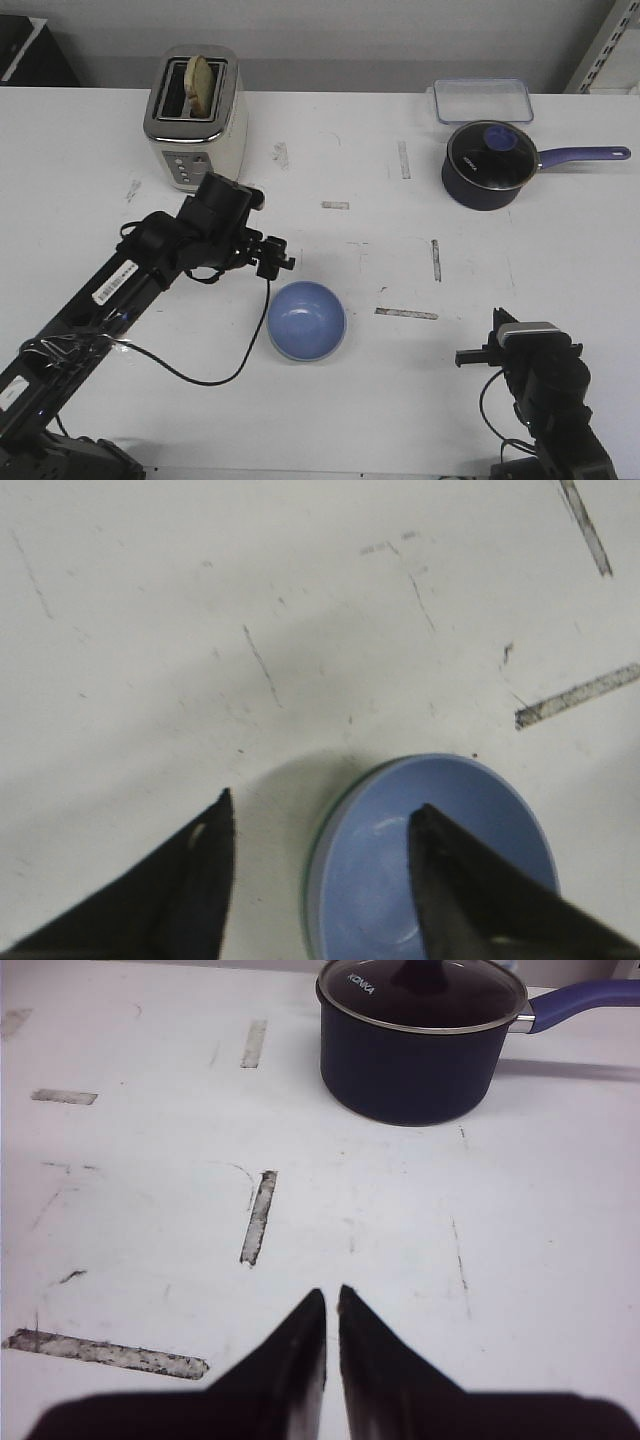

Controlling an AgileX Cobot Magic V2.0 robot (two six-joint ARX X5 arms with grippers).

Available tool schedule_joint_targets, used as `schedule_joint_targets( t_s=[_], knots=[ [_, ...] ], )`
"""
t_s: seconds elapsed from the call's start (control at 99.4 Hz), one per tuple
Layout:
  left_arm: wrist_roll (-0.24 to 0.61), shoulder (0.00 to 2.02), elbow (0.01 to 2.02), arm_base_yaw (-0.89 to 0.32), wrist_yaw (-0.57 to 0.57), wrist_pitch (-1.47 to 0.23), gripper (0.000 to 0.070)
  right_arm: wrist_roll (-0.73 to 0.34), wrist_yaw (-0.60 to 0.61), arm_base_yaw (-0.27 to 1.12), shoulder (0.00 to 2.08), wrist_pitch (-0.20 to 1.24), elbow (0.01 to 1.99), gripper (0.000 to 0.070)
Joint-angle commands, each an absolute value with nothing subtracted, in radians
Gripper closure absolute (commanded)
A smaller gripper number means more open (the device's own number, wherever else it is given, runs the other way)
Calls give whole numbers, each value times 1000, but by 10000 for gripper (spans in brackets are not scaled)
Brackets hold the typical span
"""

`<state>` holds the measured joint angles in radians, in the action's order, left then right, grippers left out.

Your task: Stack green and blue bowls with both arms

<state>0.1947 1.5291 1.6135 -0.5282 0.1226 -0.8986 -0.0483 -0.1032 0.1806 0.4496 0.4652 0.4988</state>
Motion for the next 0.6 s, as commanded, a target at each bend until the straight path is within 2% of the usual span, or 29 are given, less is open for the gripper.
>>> schedule_joint_targets(
  t_s=[0.0,0.04,0.121,0.241,0.362,0.594],
  knots=[
    [156,1507,1662,-516,92,-901,580,-36,-101,182,453,456,509,688],
    [141,1493,1671,-502,72,-905,604,-36,-102,182,453,456,509,688],
    [104,1457,1676,-470,17,-921,700,-36,-102,182,453,456,509,688],
    [66,1406,1670,-405,-81,-963,700,-36,-102,182,453,456,509,688],
    [54,1313,1584,-325,-91,-964,700,-36,-102,182,453,455,509,688],
    [30,1004,1203,-141,-91,-729,700,-36,-102,182,453,449,509,688]
  ],
)
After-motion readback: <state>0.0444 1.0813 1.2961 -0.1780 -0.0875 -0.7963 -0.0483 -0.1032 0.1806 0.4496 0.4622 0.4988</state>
